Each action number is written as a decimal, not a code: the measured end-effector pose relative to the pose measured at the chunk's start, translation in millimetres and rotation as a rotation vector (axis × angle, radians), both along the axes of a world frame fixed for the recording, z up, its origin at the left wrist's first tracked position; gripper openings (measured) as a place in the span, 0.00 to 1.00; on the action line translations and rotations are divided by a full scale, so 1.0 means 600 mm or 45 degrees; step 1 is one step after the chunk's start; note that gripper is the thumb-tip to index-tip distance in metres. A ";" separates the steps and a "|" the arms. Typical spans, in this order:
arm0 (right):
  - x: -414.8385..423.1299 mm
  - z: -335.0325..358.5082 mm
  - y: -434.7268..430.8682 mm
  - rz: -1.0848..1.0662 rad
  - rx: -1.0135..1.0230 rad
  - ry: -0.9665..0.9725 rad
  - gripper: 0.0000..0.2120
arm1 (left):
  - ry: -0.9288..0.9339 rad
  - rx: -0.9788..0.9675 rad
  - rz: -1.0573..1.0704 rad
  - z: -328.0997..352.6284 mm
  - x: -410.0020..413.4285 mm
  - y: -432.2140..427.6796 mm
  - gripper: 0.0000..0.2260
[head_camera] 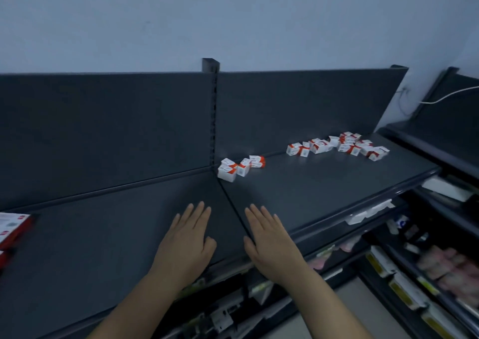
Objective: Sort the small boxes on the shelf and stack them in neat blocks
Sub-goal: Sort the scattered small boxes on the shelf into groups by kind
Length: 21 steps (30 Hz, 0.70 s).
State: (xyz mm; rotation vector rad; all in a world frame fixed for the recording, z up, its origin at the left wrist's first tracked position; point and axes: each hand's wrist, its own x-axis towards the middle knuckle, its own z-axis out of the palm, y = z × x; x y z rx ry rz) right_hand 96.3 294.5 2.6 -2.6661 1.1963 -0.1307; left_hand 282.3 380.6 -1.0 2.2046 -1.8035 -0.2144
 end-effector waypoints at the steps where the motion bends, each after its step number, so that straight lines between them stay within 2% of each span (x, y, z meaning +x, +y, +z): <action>1: -0.025 0.002 -0.012 -0.004 -0.002 0.008 0.29 | 0.006 0.000 0.005 0.002 -0.022 -0.014 0.41; 5: -0.115 0.011 -0.061 -0.048 -0.016 0.029 0.29 | 0.061 -0.007 0.008 0.006 -0.099 -0.065 0.34; 9: -0.184 0.010 -0.087 -0.083 -0.052 0.047 0.29 | 0.107 -0.031 -0.045 0.006 -0.159 -0.108 0.31; 14: -0.244 0.013 -0.116 -0.139 -0.030 0.016 0.33 | 0.114 -0.061 -0.124 0.012 -0.220 -0.158 0.28; 16: -0.264 0.019 -0.125 -0.168 -0.031 0.006 0.38 | 0.105 -0.050 -0.165 0.014 -0.239 -0.178 0.28; 21: -0.310 0.029 -0.158 -0.266 -0.026 -0.024 0.29 | 0.074 -0.030 -0.276 0.014 -0.291 -0.240 0.31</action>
